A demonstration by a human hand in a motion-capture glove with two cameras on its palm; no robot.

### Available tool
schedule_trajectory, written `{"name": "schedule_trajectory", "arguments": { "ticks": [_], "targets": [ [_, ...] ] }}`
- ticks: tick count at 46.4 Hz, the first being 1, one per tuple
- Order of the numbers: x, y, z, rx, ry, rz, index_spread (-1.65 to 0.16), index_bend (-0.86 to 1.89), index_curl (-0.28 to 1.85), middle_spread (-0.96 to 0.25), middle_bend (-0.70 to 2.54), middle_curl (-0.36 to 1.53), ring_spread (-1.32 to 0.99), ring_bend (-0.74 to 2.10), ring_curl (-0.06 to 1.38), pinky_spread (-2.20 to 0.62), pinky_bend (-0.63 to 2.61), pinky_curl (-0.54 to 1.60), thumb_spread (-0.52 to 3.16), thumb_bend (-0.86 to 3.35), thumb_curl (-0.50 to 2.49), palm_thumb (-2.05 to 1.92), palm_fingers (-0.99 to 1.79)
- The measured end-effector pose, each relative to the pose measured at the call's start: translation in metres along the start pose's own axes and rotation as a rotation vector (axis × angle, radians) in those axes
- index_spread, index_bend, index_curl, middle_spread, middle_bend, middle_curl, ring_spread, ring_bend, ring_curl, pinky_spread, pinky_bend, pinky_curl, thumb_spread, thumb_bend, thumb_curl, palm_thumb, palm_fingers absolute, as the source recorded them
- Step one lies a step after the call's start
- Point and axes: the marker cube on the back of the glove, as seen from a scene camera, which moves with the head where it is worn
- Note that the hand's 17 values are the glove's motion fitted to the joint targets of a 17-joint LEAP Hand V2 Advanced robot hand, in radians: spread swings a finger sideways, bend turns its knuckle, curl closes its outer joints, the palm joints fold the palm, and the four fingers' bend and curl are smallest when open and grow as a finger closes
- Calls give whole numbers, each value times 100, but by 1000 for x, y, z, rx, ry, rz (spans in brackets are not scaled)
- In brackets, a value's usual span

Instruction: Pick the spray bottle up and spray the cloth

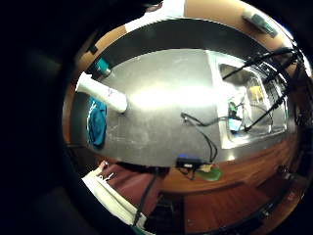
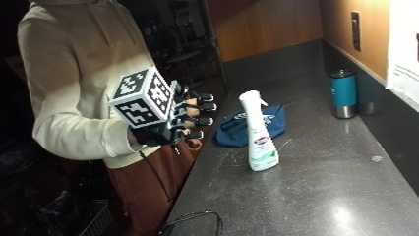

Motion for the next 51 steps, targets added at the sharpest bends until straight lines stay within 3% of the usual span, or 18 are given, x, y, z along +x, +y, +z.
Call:
{"name": "schedule_trajectory", "arguments": {
  "ticks": [15,51],
  "targets": [
    [-3,-11,8,-17,-2,-16,-35,14,12,-3,19,14,5,31,13,22,47,21,79,10,19,48,9],
    [-22,-20,32,-36,-17,-38,-39,15,22,-4,19,27,5,33,21,23,46,30,90,-3,29,55,6]
  ]
}}
